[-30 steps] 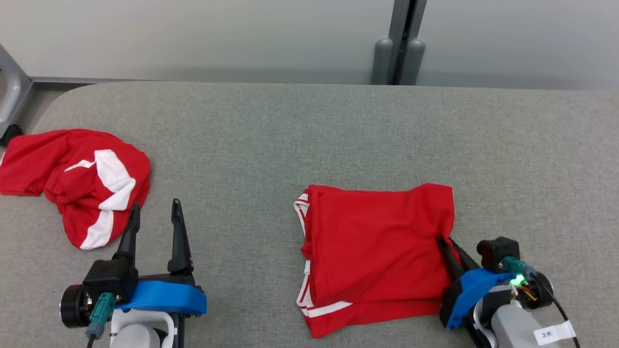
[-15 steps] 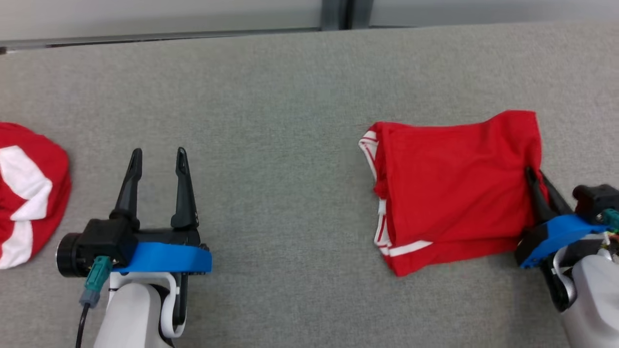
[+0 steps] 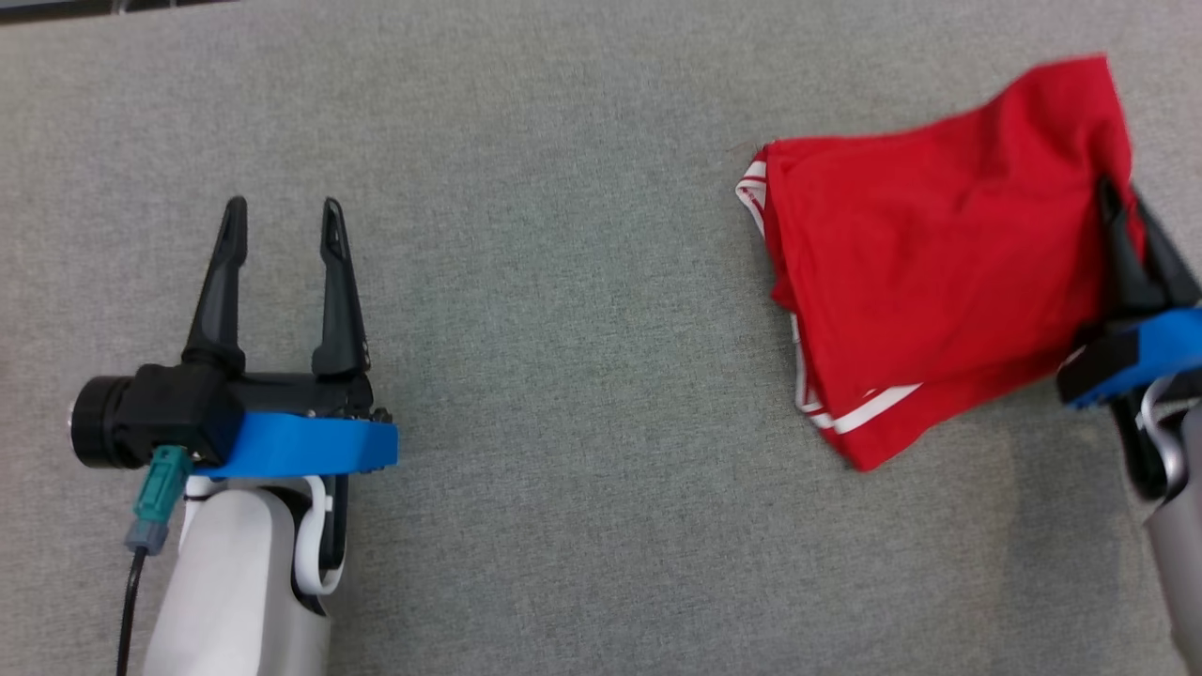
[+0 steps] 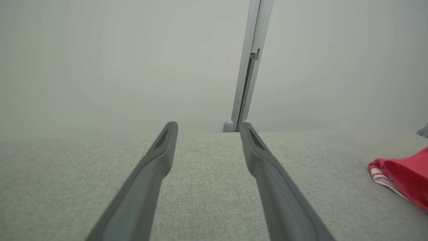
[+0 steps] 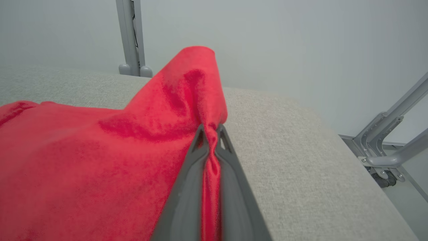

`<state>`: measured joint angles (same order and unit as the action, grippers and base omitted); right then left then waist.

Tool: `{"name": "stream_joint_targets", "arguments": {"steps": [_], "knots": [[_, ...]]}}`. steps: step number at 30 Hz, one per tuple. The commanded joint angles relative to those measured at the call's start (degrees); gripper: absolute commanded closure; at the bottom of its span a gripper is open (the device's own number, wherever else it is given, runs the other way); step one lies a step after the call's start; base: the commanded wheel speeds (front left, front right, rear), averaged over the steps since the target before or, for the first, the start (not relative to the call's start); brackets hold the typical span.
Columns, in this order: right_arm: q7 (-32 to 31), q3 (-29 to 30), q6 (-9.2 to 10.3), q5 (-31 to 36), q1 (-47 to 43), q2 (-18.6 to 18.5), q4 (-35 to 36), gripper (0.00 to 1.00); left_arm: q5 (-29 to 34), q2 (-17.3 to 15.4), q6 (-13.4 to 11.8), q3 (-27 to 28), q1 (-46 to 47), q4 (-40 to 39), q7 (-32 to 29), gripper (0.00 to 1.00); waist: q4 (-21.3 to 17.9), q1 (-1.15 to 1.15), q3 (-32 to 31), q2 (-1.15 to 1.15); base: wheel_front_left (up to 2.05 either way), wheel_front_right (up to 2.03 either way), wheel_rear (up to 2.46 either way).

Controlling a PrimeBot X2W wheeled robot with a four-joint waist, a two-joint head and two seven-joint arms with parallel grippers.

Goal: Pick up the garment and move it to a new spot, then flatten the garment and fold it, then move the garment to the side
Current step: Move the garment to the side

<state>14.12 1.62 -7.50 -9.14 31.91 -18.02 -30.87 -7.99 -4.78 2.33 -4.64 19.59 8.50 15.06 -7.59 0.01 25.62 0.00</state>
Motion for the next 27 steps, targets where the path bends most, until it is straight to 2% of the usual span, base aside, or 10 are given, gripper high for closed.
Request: {"name": "stream_joint_targets", "arguments": {"steps": [1, 8, 10, 19, 24, 27], "knots": [[-0.4, 0.1, 0.01, 0.3, 1.6, -0.9, 0.6, 1.00, 0.3, -0.3, 0.2, 0.0, 1.3, -0.5, 0.1, 0.00, 0.2, -0.01, 0.6, 0.00, 0.00, 0.00, 0.00], [-4.0, 1.3, 0.01, 1.5, 7.7, -6.2, 2.3, 1.00, 1.0, -0.9, 0.3, -0.2, 2.9, -2.3, 0.1, 0.00, 0.7, -0.01, 4.7, 0.00, 0.00, 0.00, 0.00], [-5.3, 2.9, 0.01, 1.6, 10.1, -9.7, 1.4, 1.00, 1.1, -1.0, 0.4, -0.6, 3.6, -2.9, 0.1, 0.00, 1.2, -0.01, 6.1, 0.00, 0.00, 0.00, 0.00], [-8.9, 7.2, 0.01, 3.1, 14.8, -17.6, -3.2, 1.00, 1.3, -1.2, 0.4, -1.2, 4.5, -4.1, 0.1, 0.00, 2.2, -0.01, 8.1, 0.00, 0.00, 0.00, 0.00], [-9.7, 7.9, 0.01, 4.0, 16.8, -20.1, -6.0, 1.00, 1.1, -1.4, 0.1, -1.3, 4.6, -4.3, 0.1, 0.00, 2.5, -0.01, 8.5, 0.00, 0.00, 0.00, 0.00], [-10.2, 7.9, 0.01, 4.2, 17.9, -20.2, -7.3, 0.99, 1.0, -1.4, -0.1, -1.4, 4.5, -4.4, 0.1, 0.00, 2.5, -0.01, 8.5, 0.00, 0.00, 0.00, 0.00]]}}
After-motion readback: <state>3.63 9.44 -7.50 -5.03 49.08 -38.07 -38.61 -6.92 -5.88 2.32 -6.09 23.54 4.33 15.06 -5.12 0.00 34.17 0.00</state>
